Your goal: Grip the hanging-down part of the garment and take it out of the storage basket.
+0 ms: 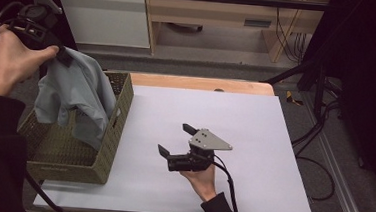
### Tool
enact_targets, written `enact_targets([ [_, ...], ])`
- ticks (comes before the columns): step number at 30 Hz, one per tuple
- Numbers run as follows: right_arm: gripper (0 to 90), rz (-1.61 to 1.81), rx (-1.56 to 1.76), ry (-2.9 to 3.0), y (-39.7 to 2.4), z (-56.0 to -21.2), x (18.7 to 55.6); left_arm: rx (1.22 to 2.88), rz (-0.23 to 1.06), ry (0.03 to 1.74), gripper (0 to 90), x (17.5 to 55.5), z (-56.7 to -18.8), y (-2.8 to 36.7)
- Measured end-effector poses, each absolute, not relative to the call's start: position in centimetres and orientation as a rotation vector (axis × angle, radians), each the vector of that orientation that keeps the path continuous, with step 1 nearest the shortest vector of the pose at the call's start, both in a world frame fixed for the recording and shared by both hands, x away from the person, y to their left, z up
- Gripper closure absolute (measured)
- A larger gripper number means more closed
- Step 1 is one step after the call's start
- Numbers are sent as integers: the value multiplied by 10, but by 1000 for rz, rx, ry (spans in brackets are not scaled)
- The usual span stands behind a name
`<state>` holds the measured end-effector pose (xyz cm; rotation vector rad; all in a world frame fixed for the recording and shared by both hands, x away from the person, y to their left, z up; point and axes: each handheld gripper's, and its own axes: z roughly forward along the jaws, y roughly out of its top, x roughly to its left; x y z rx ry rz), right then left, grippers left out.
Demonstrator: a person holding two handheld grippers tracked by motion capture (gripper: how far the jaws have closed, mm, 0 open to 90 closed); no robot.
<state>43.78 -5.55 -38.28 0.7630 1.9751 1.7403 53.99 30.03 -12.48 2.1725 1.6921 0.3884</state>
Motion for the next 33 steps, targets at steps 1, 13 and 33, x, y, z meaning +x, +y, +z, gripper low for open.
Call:
enact_targets([
  [1,35,1749,756,1981,-49,-381,440,2173,388,1692,824,540,-125,300],
  [13,42,1817,725,2000,-6,-368,461,2189,384,1690,824,542,-126,300],
  [33,37,1850,694,2063,54,-365,485,2206,381,1685,824,546,-129,297],
])
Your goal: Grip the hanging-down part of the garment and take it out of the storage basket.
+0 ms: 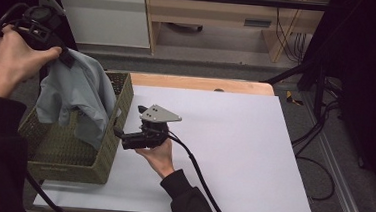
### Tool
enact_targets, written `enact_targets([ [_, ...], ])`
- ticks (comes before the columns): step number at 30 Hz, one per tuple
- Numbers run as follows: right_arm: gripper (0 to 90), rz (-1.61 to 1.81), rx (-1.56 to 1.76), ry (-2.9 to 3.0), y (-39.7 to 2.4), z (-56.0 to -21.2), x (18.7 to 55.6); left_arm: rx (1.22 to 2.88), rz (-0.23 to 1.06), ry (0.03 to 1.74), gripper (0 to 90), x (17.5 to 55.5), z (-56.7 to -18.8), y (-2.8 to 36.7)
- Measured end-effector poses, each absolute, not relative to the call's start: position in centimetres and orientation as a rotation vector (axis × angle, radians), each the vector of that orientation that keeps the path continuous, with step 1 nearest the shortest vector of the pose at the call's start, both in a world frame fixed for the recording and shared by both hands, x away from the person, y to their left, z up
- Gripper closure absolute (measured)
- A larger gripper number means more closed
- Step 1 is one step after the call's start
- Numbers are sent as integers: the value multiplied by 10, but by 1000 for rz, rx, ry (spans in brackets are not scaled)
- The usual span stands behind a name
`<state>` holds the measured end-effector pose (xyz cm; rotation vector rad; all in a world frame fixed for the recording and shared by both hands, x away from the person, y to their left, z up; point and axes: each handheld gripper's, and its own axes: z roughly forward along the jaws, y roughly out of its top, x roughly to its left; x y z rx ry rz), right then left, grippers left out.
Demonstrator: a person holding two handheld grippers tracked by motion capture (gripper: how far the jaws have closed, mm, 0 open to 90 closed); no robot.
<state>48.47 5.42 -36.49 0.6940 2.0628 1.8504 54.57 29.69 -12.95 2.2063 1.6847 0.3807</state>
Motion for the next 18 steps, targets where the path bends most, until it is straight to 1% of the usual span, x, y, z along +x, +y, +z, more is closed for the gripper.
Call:
enact_targets([
  [11,39,1873,654,2102,81,-366,490,2214,384,1674,824,546,-130,294],
  [18,46,1848,677,2156,104,-374,495,2213,392,1670,824,545,-129,292],
])
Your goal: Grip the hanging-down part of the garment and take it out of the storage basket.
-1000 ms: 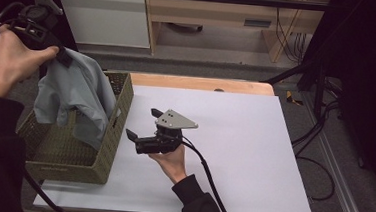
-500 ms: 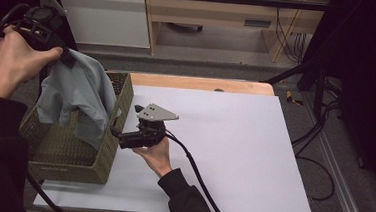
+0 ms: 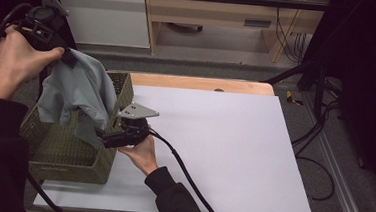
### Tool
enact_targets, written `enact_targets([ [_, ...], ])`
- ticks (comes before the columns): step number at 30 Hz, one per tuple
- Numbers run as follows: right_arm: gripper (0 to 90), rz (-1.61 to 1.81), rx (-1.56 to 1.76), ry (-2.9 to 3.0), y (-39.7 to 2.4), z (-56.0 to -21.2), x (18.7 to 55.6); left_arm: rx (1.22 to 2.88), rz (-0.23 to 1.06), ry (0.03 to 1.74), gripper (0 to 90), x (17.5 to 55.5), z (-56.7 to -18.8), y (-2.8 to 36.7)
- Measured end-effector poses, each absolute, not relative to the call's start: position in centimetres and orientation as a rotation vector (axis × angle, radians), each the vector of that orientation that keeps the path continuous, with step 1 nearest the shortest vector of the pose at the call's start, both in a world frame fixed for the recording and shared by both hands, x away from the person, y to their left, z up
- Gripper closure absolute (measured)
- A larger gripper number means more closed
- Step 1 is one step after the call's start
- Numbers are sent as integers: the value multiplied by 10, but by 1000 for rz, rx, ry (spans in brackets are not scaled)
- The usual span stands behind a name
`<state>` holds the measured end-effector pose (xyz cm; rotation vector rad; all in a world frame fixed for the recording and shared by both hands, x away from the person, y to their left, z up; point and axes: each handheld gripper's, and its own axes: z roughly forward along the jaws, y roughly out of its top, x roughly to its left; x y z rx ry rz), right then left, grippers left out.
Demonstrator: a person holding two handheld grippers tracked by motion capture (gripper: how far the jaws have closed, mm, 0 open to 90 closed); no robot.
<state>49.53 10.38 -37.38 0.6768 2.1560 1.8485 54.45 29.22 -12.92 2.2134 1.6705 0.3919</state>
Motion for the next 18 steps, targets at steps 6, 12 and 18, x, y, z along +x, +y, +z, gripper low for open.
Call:
enact_targets([
  [6,99,1802,720,2195,123,-384,508,2222,389,1659,824,542,-128,293],
  [12,178,1775,733,2196,131,-391,516,2217,392,1665,824,541,-128,296],
  [18,471,1789,720,2227,137,-396,515,2215,389,1662,824,540,-129,298],
])
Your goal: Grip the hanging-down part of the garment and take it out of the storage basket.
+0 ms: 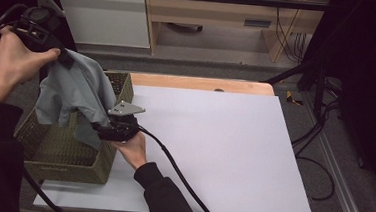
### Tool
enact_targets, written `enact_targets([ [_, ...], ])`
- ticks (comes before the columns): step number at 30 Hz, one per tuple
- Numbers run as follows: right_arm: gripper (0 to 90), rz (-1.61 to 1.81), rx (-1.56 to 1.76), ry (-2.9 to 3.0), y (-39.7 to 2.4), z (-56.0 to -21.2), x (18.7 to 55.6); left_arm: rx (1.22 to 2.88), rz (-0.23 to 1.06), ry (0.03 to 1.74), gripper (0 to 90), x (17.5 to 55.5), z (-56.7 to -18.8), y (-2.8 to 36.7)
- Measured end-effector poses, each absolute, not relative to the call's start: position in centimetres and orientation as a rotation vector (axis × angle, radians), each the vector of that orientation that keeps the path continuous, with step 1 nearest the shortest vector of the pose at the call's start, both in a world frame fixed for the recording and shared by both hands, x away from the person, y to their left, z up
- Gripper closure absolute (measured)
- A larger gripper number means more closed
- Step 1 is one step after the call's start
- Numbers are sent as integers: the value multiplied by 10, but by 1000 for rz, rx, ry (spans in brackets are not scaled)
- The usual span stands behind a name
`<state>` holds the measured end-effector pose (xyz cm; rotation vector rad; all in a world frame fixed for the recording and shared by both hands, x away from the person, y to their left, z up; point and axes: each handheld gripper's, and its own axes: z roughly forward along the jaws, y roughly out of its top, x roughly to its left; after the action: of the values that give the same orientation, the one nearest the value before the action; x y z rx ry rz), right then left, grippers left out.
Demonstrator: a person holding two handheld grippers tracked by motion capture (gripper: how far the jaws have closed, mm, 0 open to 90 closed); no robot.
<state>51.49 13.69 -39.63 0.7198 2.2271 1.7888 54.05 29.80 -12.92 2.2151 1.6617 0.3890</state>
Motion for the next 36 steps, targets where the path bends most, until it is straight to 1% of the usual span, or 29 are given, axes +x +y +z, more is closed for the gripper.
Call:
enact_targets([
  [1,471,1789,720,2227,137,-396,515,2218,387,1662,824,541,-129,298],
  [2,589,1792,706,2236,139,-397,513,2217,388,1659,824,541,-130,297],
  [3,626,1780,703,2242,139,-397,513,2218,387,1659,823,541,-130,297],
  [4,688,1789,697,2251,139,-396,513,2218,388,1659,824,541,-129,297],
  [5,688,1789,697,2251,139,-396,513,2218,388,1659,824,541,-129,297],
  [6,804,1791,701,2259,138,-395,513,2219,391,1658,824,540,-129,297],
  [7,835,1801,691,2260,137,-395,514,2217,391,1658,824,540,-129,297],
  [13,856,1796,705,2263,122,-387,515,2207,395,1658,824,538,-128,300],
  [19,859,1837,712,2199,95,-373,510,2194,385,1654,824,534,-128,304],
  [27,861,1853,688,2132,62,-351,497,2193,375,1633,824,532,-131,298],
  [36,863,1844,679,2063,34,-328,488,2199,356,1608,823,531,-134,291],
])
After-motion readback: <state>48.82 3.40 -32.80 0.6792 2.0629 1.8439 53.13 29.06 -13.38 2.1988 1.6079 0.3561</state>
